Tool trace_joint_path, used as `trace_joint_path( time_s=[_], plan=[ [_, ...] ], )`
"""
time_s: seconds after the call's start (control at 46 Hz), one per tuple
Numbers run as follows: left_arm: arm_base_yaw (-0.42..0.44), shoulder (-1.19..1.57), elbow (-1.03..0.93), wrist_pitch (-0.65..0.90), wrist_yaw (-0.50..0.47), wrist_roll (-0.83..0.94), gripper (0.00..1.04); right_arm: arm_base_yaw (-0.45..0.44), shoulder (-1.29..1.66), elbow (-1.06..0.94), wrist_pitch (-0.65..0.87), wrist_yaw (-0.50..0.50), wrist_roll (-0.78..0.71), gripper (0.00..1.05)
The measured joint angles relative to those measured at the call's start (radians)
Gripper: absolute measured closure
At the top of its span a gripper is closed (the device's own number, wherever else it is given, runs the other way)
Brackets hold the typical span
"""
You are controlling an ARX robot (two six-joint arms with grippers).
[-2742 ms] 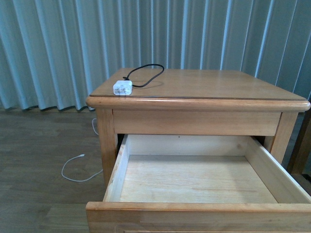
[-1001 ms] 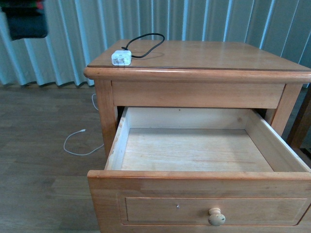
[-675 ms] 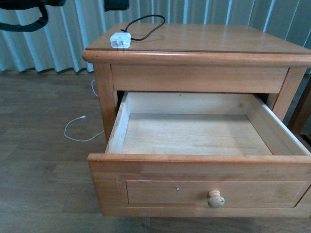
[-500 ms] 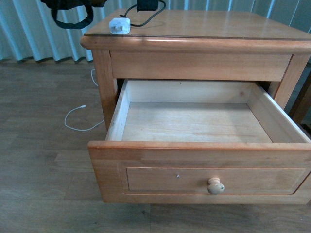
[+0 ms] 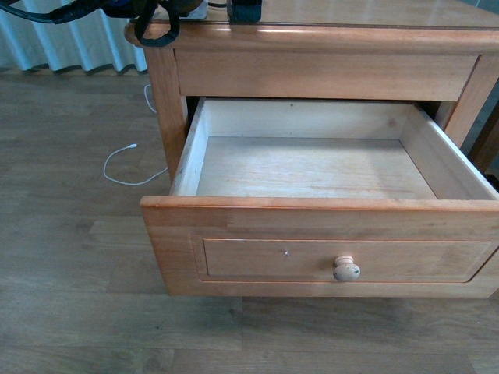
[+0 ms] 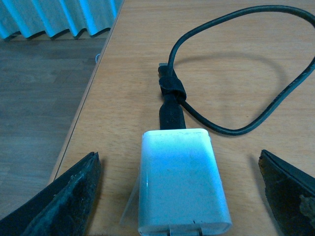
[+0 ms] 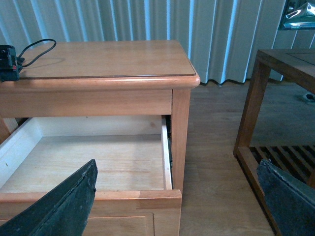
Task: Put charger into drawer
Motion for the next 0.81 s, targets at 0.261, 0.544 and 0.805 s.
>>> trace_joint_path(
  time_s=[0.261, 0.544, 0.805],
  plan=[
    [0.004, 0.022, 0.035, -0.038, -0.033, 0.019, 0.15, 0.0, 0.0, 0.0, 0.0, 0.0, 0.0, 0.08],
    [-0.002, 0.025, 0.041, -0.053, -0.042, 0.036, 0.64, 0.0, 0.0, 0.0, 0.0, 0.0, 0.0, 0.08],
    [-0.009, -0.084, -0.085, 0.031, -0.013, 0.037, 0.65, 0.0, 0.0, 0.0, 0.0, 0.0, 0.0, 0.08]
  ],
)
